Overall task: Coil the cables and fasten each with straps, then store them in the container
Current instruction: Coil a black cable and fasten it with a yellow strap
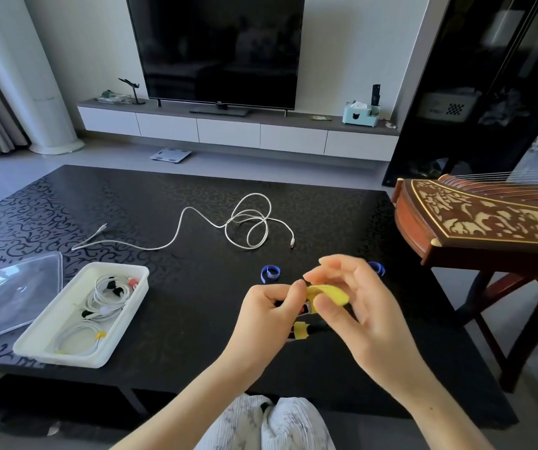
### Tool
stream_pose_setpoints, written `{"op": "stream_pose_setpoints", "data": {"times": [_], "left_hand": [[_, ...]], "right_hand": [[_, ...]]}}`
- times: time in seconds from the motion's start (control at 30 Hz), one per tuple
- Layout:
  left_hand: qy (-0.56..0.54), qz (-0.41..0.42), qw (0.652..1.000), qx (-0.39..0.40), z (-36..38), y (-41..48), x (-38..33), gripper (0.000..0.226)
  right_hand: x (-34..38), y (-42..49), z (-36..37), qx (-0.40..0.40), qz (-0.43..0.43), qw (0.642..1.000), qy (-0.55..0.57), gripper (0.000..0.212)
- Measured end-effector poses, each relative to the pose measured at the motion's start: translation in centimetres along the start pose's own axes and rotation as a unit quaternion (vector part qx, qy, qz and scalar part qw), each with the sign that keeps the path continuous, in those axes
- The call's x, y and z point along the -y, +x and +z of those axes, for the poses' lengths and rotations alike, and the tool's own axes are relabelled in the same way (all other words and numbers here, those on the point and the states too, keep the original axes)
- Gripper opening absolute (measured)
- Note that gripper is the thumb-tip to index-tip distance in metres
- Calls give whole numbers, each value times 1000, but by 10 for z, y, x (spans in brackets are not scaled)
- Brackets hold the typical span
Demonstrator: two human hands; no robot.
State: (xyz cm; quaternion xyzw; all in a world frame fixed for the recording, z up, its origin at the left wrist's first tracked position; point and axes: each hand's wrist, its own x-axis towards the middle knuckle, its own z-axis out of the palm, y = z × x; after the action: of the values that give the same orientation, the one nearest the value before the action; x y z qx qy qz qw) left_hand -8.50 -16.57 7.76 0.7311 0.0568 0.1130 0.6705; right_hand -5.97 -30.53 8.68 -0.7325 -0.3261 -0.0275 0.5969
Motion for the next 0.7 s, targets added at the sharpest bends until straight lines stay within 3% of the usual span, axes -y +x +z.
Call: {"op": "stream_pose_setpoints", "data": {"times": [0.13,0.23,0.43,0.57,0.7], "left_hand": [[-4,5,1000,15,2,2,-2,45],[0,-3,1000,17,4,4,-2,50],[-27,-162,984,65,11,2,1,44],[-44,-227,967,109,7,9,-4,37],[-18,-201,974,101,7,9,-11,34]], "right_hand": [[-13,3,4,-72,-61,982,-162,14],[-19,8,12,-145,-113,957,-226,13],[-30,14,20,-229,-238,884,-330,18],[-36,14,27,-258,-230,882,-320,12],[-38,19,29,-277,-212,894,-281,15]]}}
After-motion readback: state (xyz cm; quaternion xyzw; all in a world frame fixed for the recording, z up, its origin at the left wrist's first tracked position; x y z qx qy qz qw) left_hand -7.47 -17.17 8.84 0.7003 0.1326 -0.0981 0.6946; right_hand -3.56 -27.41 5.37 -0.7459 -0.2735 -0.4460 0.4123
